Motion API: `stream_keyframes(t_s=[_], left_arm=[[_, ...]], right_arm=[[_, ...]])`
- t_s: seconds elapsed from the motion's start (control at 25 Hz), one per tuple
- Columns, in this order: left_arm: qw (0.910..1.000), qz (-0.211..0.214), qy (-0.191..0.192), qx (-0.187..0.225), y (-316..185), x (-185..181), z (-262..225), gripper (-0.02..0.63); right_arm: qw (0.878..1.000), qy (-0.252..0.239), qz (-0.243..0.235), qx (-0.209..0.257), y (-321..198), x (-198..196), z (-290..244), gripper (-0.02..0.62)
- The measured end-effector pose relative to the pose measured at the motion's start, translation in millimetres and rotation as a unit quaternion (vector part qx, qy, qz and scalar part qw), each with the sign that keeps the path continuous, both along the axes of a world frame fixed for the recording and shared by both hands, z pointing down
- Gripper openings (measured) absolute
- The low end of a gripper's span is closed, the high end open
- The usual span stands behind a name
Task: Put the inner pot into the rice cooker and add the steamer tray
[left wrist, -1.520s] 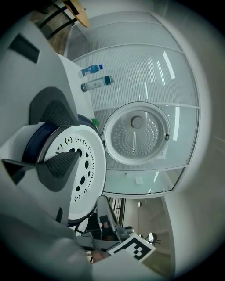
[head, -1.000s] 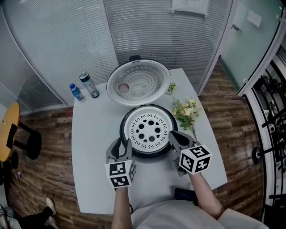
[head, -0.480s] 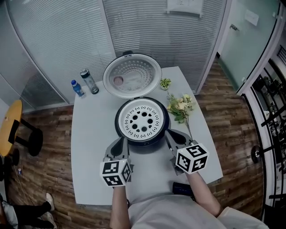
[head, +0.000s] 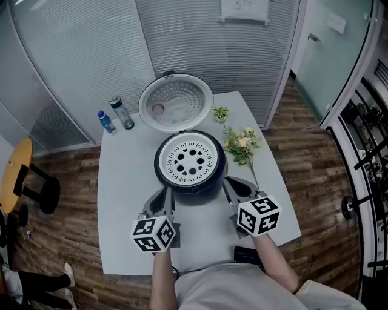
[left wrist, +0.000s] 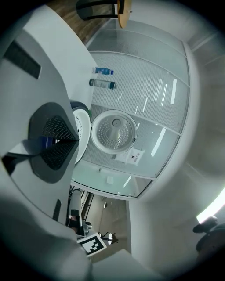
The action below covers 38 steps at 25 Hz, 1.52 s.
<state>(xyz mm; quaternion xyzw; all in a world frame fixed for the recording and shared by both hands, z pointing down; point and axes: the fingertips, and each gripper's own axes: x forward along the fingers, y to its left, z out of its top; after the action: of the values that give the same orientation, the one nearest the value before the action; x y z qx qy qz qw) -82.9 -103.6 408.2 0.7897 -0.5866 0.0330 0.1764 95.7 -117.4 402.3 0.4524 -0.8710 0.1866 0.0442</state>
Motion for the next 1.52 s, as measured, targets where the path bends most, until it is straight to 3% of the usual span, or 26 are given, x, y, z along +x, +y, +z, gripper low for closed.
stream_keyframes(t_s=[0.24, 0.52, 1.52], left_arm=[[0.9993, 0.014, -0.035, -0.004, 6, 5, 2, 0.011], [0.9991, 0.018, -0.038, -0.004, 7, 1, 2, 0.011], [0.9997, 0.019, -0.016, -0.001, 3, -18, -1, 0.011]], right_arm=[[1.000, -0.004, 0.000, -0.002, 5, 1, 0, 0.017], [1.000, -0.015, -0.008, -0.004, 9, -5, -6, 0.017], [1.000, -0.007, 0.008, -0.010, 4, -7, -5, 0.017]])
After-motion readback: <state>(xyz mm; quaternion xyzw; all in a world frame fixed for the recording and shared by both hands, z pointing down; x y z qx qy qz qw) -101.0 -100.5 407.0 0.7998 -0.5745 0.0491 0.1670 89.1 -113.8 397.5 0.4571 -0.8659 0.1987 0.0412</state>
